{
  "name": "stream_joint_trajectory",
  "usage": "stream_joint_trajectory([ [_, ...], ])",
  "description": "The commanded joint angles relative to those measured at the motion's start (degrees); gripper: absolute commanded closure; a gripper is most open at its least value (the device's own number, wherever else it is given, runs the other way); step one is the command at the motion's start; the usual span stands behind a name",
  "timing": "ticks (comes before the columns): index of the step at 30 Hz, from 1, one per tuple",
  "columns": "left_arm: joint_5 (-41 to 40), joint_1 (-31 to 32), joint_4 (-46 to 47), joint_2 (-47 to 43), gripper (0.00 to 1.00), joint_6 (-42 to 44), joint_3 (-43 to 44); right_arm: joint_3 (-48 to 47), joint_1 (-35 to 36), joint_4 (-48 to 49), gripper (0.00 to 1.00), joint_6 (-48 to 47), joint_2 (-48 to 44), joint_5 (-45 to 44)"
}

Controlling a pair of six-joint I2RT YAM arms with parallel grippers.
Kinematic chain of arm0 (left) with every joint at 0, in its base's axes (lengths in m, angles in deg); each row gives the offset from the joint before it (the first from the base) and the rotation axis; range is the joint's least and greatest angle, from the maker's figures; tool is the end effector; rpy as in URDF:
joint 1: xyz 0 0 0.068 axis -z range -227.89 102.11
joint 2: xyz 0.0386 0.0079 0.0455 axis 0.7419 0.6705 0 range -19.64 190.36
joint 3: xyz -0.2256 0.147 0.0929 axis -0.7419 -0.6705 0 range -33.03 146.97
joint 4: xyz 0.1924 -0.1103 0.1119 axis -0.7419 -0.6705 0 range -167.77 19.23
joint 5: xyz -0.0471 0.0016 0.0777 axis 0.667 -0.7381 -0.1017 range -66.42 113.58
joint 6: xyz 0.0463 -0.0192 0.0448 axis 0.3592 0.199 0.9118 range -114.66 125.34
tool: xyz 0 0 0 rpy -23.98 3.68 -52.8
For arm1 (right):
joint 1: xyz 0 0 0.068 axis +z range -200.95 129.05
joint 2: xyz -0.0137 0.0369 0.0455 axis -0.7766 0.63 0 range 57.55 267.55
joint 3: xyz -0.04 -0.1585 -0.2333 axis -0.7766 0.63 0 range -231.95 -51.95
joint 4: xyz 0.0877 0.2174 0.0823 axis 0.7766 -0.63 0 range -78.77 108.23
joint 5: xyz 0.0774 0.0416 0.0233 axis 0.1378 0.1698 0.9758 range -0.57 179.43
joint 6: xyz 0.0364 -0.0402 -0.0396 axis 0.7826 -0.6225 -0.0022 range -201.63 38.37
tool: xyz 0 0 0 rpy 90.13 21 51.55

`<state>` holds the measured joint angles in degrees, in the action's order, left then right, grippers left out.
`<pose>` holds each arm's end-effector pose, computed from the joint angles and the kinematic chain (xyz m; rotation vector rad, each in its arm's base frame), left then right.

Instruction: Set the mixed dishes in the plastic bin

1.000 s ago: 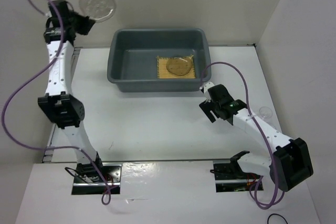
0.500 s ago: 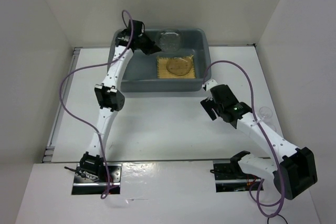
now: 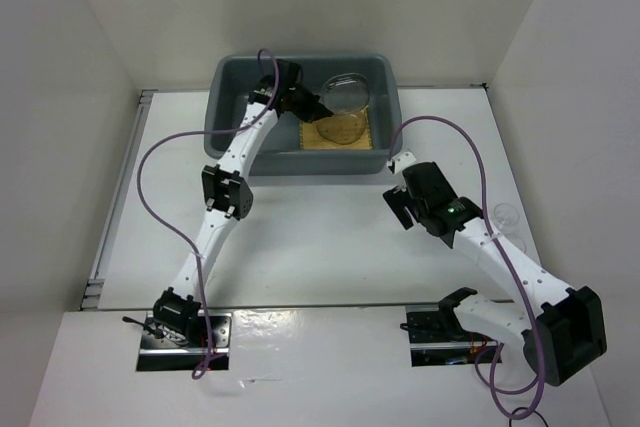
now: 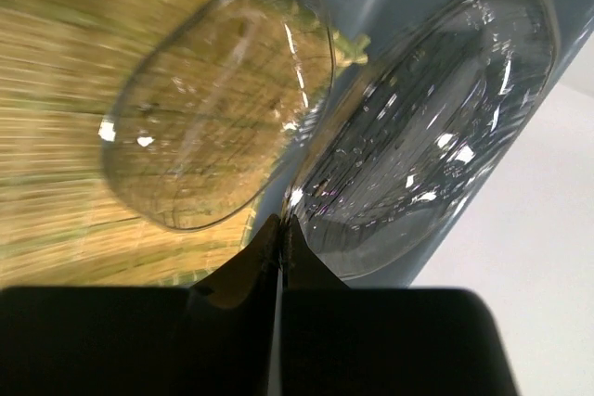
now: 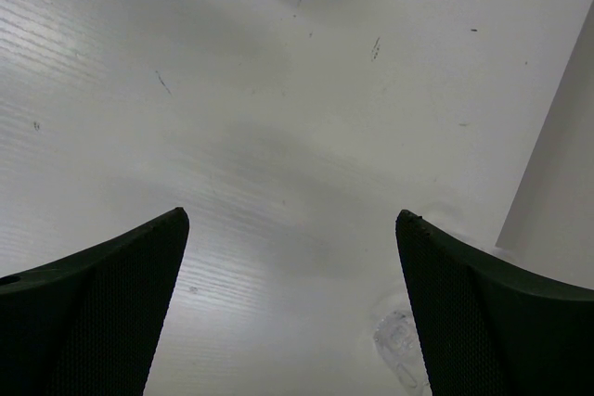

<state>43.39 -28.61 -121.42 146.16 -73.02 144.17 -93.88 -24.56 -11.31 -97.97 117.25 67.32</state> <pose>0.5594 -0.2149 0.2071 -1.0698 2.3149 -1.1997 0.1905 0.0721 0.2479 -0.6871 2.2479 -0.3759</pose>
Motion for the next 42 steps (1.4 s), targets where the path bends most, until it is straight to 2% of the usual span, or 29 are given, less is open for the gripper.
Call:
stream_joint_trajectory([
  [1, 2.67, 1.45, 5.56, 1.81, 1.00, -6.45, 2.53, 0.18, 0.50, 3.17, 0.04, 0.78, -2.13, -1.01],
  [6, 4.00, 1.98, 1.45, 3.83, 1.00, -1.98, 2.53, 0.71, 0.50, 3.17, 0.04, 0.78, -2.13, -1.01],
  [12, 2.87, -0.03, -9.01, 3.83, 1.00, 9.54, 2.53, 0.71, 0.50, 3.70, 0.04, 0.78, -2.13, -1.01],
  [16, 2.34, -2.06, -11.48, 4.36, 1.00, 16.65, 2.53, 0.71, 0.50, 3.70, 0.04, 0.78, -2.13, -1.01],
  [20, 4.00, -3.29, -12.01, 4.98, 1.00, 19.56, 2.53, 0.71, 0.50, 3.70, 0.04, 0.78, -1.61, -1.01],
  [22, 6.11, -3.29, -11.31, 5.59, 0.90, 20.36, 2.53, 0.71, 0.50, 3.70, 0.04, 0.78, -1.61, -1.01],
  [25, 7.43, -3.29, -9.21, 5.59, 0.82, 20.36, 2.53, 0.71, 0.50, 3.70, 0.04, 0.78, -1.61, -1.01],
  [26, 7.43, -3.29, -8.59, 5.59, 0.72, 20.36, 2.53, 0.71, 0.50, 3.70, 0.04, 0.78, -1.61, -1.01],
  [29, 7.43, -3.29, -7.45, 3.93, 0.51, 20.36, 2.53, 0.71, 0.50, 3.70, 0.04, 0.78, -1.08, -1.01],
  [30, 7.43, -3.29, -7.44, 2.62, 0.35, 20.36, 2.53, 0.71, 0.50, 3.70, 0.04, 0.78, -1.08, -1.01],
  [34, 6.91, -4.44, -6.91, -1.34, 0.11, 20.36, 2.53, 0.71, 0.50, 3.70, 0.04, 0.78, -0.56, -1.01],
  [36, 6.38, -5.05, -6.91, -4.41, 0.02, 20.36, 2.53, 0.71, 0.50, 3.70, 0.04, 0.78, -0.55, -1.01],
  [42, -2.93, -7.59, -7.44, -15.65, 0.01, 23.61, 2.53, 0.71, 0.50, 3.70, 0.04, 0.78, 0.50, -1.01],
])
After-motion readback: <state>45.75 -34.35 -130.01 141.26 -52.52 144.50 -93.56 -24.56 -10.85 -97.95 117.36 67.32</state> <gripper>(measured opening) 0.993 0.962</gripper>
